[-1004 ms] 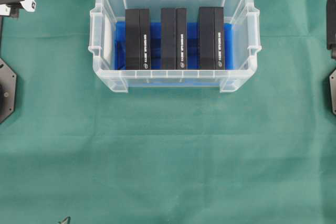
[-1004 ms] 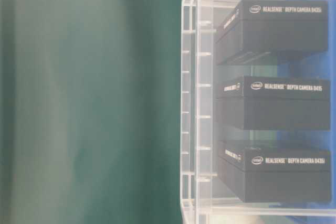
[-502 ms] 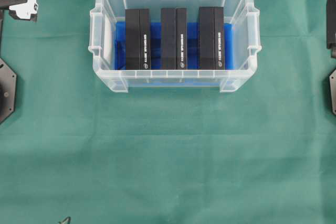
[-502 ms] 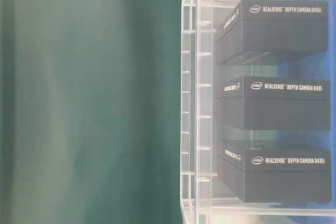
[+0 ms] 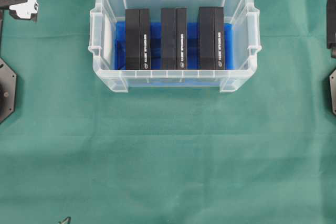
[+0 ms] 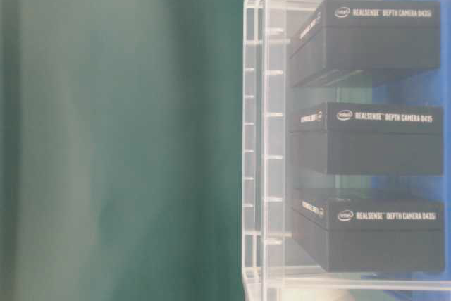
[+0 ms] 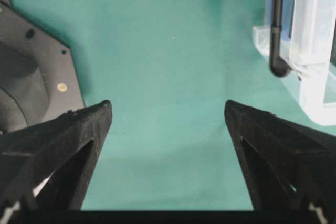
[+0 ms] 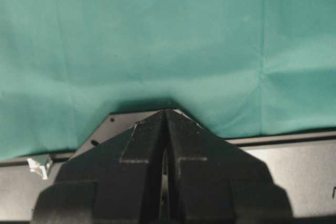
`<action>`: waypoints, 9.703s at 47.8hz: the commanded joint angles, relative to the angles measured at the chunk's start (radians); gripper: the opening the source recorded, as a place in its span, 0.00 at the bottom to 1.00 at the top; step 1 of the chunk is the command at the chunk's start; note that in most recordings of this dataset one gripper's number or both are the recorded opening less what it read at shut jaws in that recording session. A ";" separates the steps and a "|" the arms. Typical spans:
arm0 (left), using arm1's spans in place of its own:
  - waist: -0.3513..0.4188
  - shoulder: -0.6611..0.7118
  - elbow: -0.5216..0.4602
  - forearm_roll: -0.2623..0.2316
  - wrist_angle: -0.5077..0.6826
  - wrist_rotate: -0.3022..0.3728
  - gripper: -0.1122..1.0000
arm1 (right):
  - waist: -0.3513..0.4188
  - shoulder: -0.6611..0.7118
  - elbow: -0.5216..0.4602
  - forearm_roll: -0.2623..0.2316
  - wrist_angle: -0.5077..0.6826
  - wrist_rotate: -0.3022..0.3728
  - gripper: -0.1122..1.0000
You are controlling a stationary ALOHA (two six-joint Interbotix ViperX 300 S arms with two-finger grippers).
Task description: Take the box out of the case with the left arm.
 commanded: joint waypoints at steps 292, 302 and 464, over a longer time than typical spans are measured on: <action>-0.198 0.833 -0.523 0.011 -0.390 -0.163 0.88 | 0.002 0.008 -0.023 0.000 0.002 0.006 0.11; -0.198 0.834 -0.502 0.011 -0.428 -0.164 0.88 | 0.002 0.008 -0.023 0.000 0.002 0.005 0.11; -0.222 0.838 -1.189 0.006 0.179 -0.239 0.66 | 0.000 -0.003 -0.020 -0.018 -0.014 0.002 0.11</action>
